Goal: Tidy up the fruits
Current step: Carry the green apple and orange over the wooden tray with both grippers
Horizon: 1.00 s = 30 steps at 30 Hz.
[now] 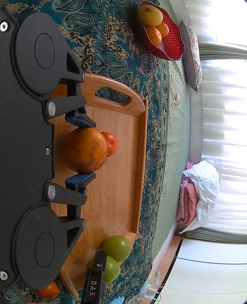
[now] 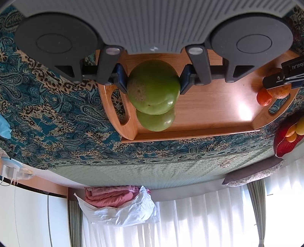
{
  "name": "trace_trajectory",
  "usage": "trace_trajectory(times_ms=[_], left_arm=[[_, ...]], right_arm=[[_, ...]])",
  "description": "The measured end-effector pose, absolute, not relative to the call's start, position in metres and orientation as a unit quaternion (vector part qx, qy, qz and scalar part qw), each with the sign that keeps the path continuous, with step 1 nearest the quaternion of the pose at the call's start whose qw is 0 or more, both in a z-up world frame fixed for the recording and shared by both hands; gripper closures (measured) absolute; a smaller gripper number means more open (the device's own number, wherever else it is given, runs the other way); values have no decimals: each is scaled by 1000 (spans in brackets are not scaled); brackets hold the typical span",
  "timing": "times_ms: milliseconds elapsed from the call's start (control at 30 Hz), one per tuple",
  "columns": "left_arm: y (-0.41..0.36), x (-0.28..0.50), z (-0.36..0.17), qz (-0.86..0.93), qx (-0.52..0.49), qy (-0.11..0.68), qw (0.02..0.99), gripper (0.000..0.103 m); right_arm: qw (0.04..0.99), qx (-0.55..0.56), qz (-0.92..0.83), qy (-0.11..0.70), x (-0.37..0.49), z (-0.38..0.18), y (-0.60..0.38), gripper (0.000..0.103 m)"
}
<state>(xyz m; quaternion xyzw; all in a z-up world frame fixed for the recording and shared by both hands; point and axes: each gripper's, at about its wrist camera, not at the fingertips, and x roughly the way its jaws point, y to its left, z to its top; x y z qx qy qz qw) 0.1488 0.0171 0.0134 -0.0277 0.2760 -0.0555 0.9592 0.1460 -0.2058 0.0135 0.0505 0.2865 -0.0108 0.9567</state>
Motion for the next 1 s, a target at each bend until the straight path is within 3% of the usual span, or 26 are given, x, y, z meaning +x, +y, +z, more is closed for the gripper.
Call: trace_trajectory(times_ms=[1000], left_arm=[[10,158,12,-50,-17,272,961,55]], right_arm=[[949,42,-7,313,157,5,-207,44]])
